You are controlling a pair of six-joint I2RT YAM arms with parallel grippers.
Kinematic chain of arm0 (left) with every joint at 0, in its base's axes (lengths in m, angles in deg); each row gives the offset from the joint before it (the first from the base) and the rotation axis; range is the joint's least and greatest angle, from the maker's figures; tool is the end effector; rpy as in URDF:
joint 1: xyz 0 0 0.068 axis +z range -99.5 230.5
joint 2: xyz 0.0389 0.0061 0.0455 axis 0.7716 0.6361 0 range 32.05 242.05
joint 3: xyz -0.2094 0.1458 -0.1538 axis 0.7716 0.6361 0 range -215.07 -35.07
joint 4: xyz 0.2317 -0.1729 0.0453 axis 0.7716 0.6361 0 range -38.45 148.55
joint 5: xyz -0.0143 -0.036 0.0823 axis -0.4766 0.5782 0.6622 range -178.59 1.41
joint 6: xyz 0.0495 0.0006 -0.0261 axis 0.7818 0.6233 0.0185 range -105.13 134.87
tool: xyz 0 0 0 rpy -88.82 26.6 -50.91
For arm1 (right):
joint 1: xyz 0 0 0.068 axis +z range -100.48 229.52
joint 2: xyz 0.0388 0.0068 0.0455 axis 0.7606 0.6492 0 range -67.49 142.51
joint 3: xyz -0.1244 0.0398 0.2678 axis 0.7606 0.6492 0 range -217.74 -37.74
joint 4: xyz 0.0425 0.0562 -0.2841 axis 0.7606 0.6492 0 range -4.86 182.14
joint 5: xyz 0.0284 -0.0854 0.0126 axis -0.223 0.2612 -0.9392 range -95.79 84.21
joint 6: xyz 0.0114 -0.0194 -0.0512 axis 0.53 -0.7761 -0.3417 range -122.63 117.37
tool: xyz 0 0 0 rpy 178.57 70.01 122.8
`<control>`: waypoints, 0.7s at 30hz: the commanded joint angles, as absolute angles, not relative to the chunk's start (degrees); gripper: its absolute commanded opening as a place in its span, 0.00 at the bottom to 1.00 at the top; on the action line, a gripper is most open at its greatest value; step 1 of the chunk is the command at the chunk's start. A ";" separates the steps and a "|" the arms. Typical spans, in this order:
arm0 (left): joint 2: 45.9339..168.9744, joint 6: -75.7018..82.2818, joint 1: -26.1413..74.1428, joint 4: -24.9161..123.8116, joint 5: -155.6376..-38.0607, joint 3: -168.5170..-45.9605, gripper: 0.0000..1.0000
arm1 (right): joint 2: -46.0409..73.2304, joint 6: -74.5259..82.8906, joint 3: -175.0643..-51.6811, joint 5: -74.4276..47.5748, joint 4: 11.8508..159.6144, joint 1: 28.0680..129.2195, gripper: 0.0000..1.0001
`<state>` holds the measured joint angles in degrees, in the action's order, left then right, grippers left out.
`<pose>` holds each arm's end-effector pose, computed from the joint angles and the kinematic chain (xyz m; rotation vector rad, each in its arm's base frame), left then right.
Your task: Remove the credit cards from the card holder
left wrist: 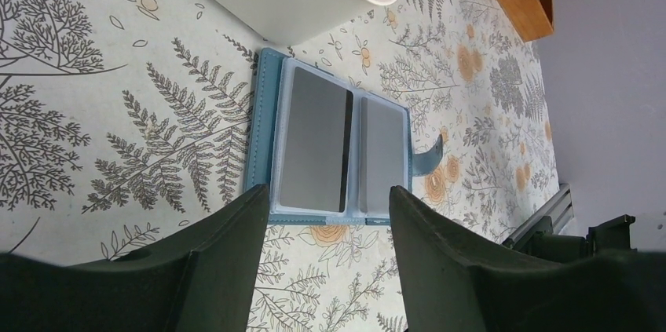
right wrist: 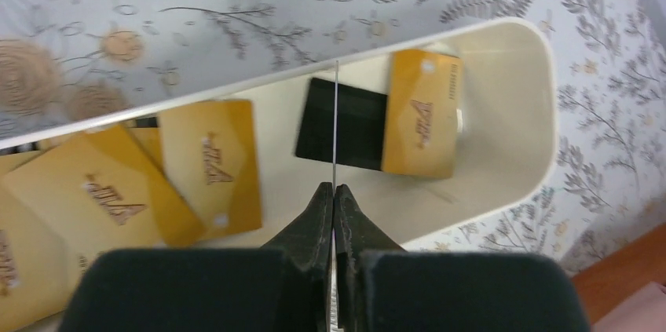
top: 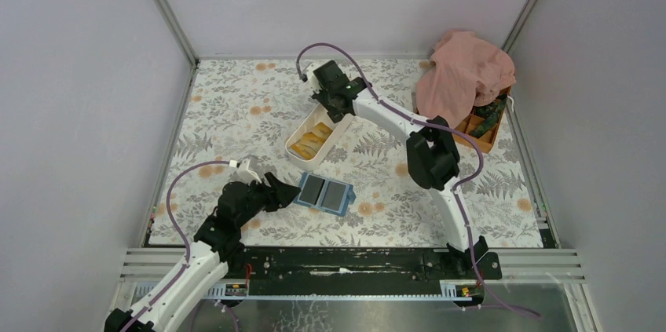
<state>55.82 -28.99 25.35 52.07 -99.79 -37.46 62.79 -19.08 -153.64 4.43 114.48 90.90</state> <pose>0.1229 -0.0661 0.1431 -0.2015 2.0679 -0.9612 0.4341 0.3735 0.2464 -1.0428 2.0711 0.0115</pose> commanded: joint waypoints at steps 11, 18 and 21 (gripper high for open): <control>57.69 -26.88 25.02 50.17 -101.33 -37.00 0.65 | 60.38 -22.71 -152.90 11.13 117.13 88.01 0.00; 56.55 -27.05 24.99 50.12 -101.78 -37.13 0.65 | 52.15 -18.89 -142.19 11.68 117.01 87.49 0.00; 55.83 -27.14 24.96 50.39 -102.22 -36.96 0.65 | 48.52 -17.55 -138.51 11.22 116.83 87.44 0.00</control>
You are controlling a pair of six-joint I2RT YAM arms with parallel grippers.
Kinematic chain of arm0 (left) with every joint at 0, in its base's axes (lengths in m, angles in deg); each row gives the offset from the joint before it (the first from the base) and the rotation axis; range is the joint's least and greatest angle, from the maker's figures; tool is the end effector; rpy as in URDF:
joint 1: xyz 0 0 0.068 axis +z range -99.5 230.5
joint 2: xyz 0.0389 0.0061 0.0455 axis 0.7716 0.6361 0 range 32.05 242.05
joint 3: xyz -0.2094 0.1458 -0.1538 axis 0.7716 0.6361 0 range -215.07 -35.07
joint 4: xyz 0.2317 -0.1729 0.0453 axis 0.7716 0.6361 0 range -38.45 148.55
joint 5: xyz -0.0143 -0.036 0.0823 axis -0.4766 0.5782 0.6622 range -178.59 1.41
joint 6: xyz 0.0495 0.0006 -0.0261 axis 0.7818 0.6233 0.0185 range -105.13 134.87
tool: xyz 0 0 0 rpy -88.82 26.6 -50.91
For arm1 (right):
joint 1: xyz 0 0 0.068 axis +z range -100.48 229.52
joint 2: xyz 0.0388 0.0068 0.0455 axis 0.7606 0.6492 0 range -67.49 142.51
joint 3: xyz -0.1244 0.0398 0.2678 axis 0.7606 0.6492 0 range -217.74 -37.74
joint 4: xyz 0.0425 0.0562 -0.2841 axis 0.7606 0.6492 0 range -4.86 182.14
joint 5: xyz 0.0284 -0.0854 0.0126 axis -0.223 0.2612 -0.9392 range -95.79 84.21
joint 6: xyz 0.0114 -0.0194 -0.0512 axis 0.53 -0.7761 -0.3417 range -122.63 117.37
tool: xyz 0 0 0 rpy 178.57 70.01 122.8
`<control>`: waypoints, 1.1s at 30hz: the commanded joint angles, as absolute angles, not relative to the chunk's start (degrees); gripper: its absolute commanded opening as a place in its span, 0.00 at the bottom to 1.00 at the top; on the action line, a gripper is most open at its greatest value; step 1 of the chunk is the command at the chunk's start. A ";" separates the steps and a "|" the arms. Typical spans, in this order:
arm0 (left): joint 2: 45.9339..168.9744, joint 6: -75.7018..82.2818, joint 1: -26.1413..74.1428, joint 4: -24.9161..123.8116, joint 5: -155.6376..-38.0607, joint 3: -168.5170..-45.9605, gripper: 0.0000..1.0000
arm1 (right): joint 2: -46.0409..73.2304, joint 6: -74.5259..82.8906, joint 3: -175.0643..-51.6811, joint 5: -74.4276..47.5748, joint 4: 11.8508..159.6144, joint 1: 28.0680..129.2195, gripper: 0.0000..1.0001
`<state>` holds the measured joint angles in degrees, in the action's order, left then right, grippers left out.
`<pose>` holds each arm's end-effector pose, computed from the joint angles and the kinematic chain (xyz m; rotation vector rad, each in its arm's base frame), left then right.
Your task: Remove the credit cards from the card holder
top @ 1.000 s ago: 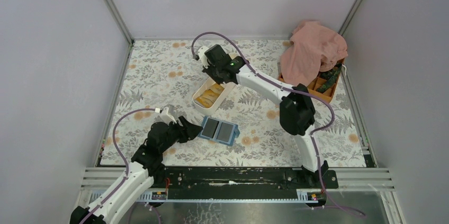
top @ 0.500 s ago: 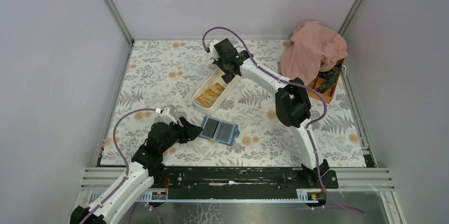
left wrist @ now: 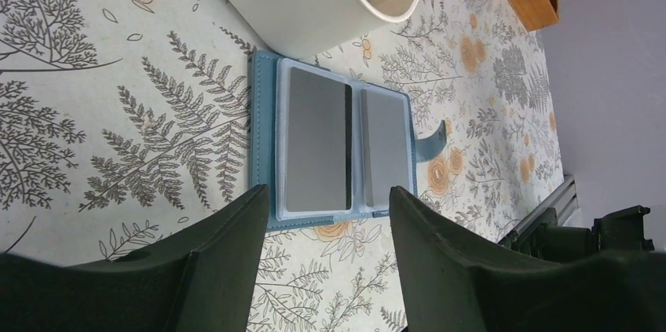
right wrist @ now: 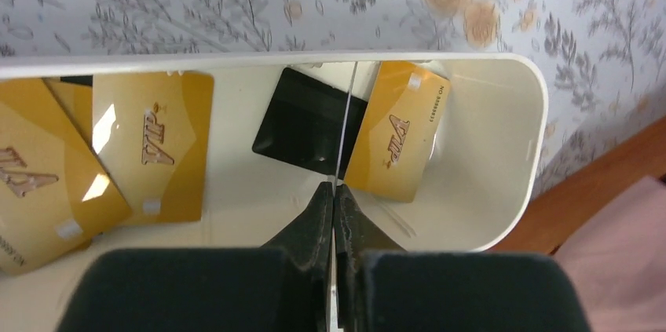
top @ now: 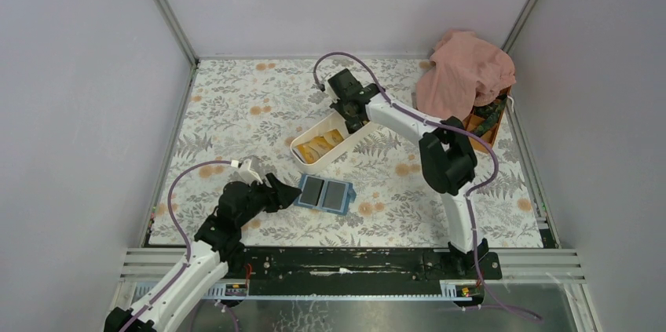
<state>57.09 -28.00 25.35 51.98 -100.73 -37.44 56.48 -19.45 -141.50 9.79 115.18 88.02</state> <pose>0.1231 -0.0669 0.1406 -0.1772 2.0918 -0.9585 0.4249 0.3249 0.2287 -1.0123 2.1880 -0.1598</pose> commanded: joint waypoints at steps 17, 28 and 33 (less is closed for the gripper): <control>56.60 -27.23 24.96 49.37 -103.04 -36.83 0.65 | 46.58 -15.51 -134.36 6.69 120.72 87.47 0.00; 57.14 -26.99 24.96 49.34 -103.19 -36.83 0.65 | 53.07 -15.35 -138.10 7.30 120.51 87.49 0.00; 57.31 -26.79 25.01 49.45 -103.06 -36.85 0.65 | 53.20 -14.75 -139.94 8.45 119.90 87.49 0.26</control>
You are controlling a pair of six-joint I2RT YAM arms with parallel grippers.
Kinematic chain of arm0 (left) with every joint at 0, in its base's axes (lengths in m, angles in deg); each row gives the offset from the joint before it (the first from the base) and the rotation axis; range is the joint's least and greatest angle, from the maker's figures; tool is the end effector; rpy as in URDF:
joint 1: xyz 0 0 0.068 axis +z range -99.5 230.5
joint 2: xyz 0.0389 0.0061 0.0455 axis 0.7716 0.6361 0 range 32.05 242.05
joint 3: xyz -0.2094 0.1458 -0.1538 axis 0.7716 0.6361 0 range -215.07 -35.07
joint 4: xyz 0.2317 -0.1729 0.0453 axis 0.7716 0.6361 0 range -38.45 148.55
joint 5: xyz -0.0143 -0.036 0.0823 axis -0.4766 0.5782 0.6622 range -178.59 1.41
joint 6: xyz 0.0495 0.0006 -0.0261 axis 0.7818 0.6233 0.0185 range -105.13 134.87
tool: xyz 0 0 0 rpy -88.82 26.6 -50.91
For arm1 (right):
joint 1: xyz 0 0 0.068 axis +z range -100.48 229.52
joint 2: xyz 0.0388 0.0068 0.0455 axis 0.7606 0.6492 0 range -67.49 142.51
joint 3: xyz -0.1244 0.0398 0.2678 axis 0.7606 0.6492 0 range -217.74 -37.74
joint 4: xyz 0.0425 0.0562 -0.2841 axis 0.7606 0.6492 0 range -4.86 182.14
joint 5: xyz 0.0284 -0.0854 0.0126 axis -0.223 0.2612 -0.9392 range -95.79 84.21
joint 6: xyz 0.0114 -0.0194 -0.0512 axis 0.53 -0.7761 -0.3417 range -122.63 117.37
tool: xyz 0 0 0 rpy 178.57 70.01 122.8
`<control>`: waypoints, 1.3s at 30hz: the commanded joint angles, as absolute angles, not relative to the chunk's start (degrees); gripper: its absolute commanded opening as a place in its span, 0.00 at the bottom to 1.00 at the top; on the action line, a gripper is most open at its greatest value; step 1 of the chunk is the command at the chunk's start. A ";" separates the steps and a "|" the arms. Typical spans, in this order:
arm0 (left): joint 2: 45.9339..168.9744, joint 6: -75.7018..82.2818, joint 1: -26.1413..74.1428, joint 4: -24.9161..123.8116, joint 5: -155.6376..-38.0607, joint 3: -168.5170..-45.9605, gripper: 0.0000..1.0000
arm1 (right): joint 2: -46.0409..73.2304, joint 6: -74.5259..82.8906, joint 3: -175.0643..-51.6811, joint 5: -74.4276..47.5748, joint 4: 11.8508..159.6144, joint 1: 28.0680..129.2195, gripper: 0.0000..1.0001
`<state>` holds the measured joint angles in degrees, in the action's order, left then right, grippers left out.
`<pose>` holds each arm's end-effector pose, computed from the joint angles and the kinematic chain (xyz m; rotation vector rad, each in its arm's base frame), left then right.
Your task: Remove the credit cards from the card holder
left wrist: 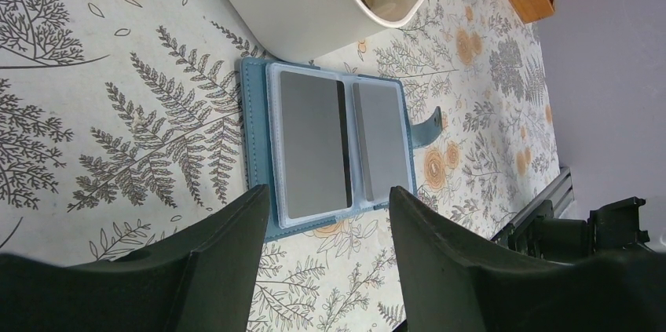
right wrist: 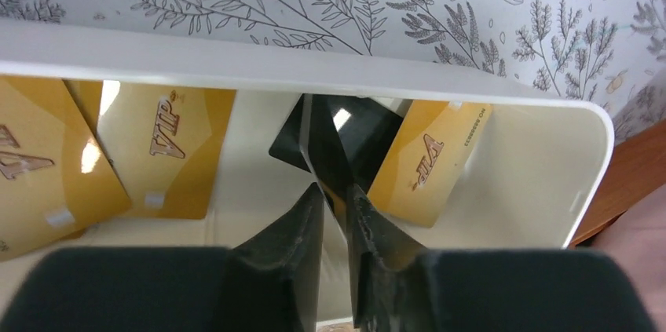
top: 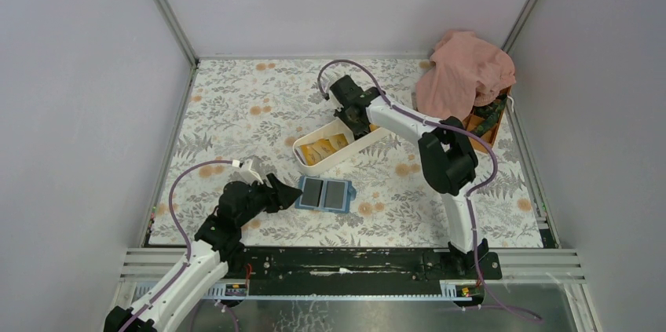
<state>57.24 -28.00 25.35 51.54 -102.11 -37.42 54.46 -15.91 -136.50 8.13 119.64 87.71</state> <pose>0.1229 -0.0678 0.1410 -0.1596 2.0928 -0.9828 0.4083 0.3095 0.2110 -1.0209 2.3247 -0.1439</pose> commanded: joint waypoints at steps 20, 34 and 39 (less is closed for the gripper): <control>67.55 -28.62 24.95 40.11 -100.69 -40.40 0.63 | 25.30 -6.61 -111.92 12.01 99.15 87.13 0.19; 82.82 -34.97 24.46 18.51 -104.87 -37.93 0.62 | 36.91 -4.11 -112.76 7.26 96.17 83.28 0.00; 94.83 -34.43 24.59 9.66 -107.12 -40.52 0.64 | 37.16 -3.97 -111.65 5.88 96.38 83.18 0.00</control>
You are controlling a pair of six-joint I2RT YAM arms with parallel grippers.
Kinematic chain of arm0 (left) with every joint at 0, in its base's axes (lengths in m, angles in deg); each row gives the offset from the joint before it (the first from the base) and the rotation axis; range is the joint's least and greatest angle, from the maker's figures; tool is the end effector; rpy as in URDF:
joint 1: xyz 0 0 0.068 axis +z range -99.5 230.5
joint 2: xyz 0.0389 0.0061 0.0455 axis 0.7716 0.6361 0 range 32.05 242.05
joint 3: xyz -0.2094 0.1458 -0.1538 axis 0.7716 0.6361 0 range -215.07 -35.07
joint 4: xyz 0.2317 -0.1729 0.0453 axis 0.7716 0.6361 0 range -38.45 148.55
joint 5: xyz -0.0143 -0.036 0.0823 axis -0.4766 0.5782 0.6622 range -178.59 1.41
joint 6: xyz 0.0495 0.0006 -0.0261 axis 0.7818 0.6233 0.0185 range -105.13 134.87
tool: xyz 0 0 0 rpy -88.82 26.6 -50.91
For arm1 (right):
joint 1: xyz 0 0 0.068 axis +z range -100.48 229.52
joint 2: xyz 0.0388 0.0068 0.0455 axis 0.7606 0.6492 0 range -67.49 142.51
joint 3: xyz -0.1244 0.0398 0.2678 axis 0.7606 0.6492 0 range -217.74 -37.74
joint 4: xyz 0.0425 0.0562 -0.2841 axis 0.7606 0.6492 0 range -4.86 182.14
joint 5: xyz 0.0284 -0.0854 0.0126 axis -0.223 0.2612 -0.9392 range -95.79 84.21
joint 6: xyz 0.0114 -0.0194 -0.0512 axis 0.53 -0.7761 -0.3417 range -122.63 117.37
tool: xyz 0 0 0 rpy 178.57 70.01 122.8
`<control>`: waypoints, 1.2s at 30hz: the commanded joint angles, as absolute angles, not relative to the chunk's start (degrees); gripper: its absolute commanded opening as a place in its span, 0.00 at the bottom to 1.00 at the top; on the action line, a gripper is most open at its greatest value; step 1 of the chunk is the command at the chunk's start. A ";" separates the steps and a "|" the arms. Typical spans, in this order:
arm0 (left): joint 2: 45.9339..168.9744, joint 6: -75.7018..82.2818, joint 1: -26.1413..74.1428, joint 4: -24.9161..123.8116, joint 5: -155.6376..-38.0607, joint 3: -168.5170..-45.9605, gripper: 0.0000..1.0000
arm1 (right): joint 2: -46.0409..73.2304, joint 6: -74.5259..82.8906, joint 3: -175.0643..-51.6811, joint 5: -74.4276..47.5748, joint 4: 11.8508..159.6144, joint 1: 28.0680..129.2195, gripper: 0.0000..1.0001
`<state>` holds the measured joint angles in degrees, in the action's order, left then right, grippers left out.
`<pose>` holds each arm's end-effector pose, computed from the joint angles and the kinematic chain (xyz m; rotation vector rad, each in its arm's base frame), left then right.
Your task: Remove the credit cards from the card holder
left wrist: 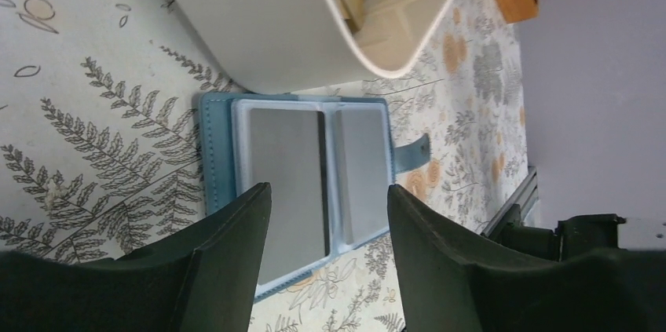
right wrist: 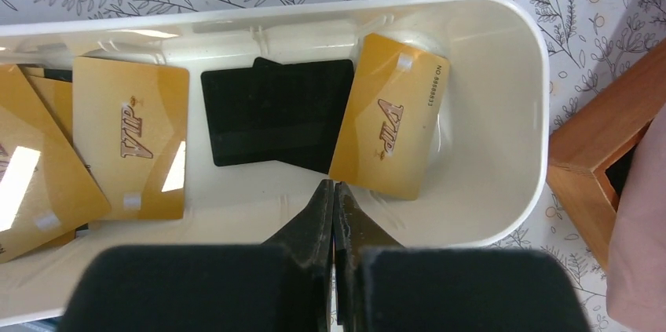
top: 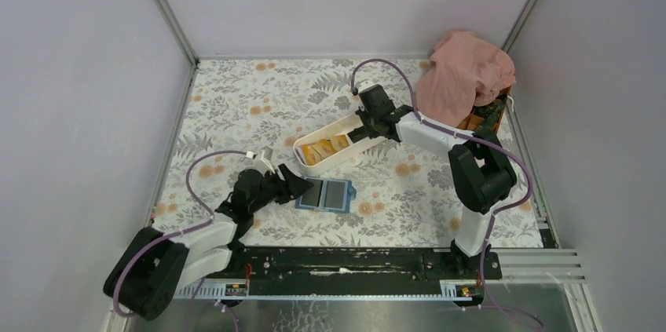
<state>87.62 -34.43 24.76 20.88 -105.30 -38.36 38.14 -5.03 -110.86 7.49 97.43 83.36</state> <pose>0.1545 -0.0869 0.1285 -0.2238 2.1004 -1.1147 0.3737 0.2400 0.2152 -0.6157 2.2435 0.0018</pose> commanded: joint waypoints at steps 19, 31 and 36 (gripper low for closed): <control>108.03 -35.15 24.61 4.95 -105.26 -48.55 0.65 | 25.54 0.02 -98.22 4.07 94.16 83.18 0.01; 100.25 -30.31 24.62 17.23 -102.15 -52.21 0.65 | 12.17 3.48 -95.59 -10.19 89.09 84.55 0.21; 97.02 -29.11 24.75 29.47 -97.76 -57.64 0.64 | 12.32 6.04 -95.04 -11.50 92.08 95.47 0.22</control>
